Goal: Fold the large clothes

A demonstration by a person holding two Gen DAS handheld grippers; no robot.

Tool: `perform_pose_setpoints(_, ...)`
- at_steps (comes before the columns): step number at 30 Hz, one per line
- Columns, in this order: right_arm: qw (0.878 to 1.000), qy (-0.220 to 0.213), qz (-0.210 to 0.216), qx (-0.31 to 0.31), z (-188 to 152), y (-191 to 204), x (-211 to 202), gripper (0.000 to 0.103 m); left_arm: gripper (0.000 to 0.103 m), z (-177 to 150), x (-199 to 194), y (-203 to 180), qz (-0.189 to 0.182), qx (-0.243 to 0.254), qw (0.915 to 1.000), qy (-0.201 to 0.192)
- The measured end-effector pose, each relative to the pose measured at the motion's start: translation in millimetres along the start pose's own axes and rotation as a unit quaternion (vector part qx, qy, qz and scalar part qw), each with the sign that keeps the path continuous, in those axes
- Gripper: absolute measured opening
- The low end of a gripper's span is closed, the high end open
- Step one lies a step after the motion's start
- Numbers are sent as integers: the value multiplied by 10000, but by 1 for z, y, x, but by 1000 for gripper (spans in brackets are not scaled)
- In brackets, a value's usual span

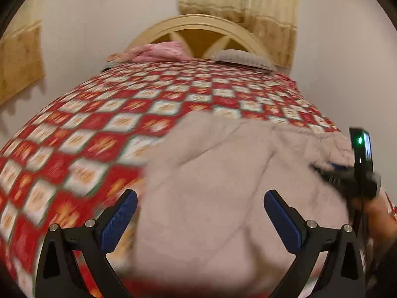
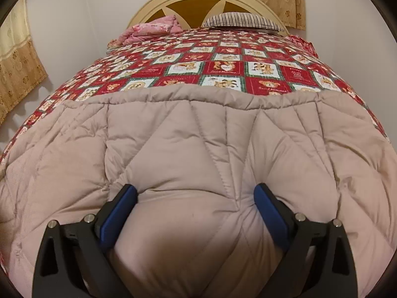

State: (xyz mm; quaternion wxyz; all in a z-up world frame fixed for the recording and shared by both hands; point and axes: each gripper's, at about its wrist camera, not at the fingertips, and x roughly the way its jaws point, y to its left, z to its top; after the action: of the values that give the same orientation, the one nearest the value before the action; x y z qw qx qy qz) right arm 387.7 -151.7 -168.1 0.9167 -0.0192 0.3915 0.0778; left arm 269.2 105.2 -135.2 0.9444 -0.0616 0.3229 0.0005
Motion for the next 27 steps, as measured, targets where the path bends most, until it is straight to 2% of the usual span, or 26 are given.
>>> perform_pose_setpoints(3, 9999, 27, -90, -54, 0, 3, 1, 98, 102, -36, -17, 42, 234, -518, 9983, 153)
perform_pose_setpoints(4, 9999, 25, -110, -67, 0, 4, 0, 98, 102, -44, -18, 51, 172, -700, 9972, 203)
perform_pose_setpoints(8, 9999, -6, -149, -81, -1, 4, -1, 97, 102, -66, -12, 69, -630, -1665, 9835, 326)
perform_pose_setpoints(9, 9999, -18, -147, -78, -1, 4, -1, 97, 102, -67, -7, 68, -966, -1882, 9767, 349)
perform_pose_setpoints(11, 9999, -45, -115, -49, -1, 3, -2, 97, 102, -65, 4, 60, -1352, -2124, 9671, 364)
perform_pose_setpoints(13, 9999, -56, -127, -56, -1, 3, -3, 97, 102, -59, 15, 54, -1571, -2300, 9598, 339)
perform_pose_setpoints(18, 9999, -63, -128, -58, -2, 3, -3, 97, 102, -42, 39, 55, -1649, -2630, 9502, 263)
perform_pose_setpoints(21, 9999, -69, -117, -51, -2, 2, -3, 98, 101, -36, 53, 62, -1618, -2742, 9477, 237)
perform_pose_setpoints(22, 9999, -73, -105, -44, -2, 2, -3, 98, 97, -34, 59, 63, -1599, -2792, 9466, 213)
perform_pose_setpoints(23, 9999, -75, -101, -43, -1, 2, -4, 98, 82, -31, 63, 65, -1516, -2821, 9471, 223)
perform_pose_setpoints(24, 9999, -76, -103, -44, -1, 2, -4, 98, 71, -28, 67, 65, -1446, -2816, 9483, 217)
perform_pose_setpoints(25, 9999, -77, -100, -40, -1, 1, -4, 98, 52, -27, 64, 66, -1441, -2773, 9498, 175)
perform_pose_setpoints(26, 9999, -75, -102, -39, -1, 2, -4, 98, 40, -22, 60, 66, -1471, -2671, 9523, 80)
perform_pose_setpoints(27, 9999, -77, -104, -42, -2, 2, -4, 98, 36, -17, 54, 63, -1489, -2529, 9560, -47)
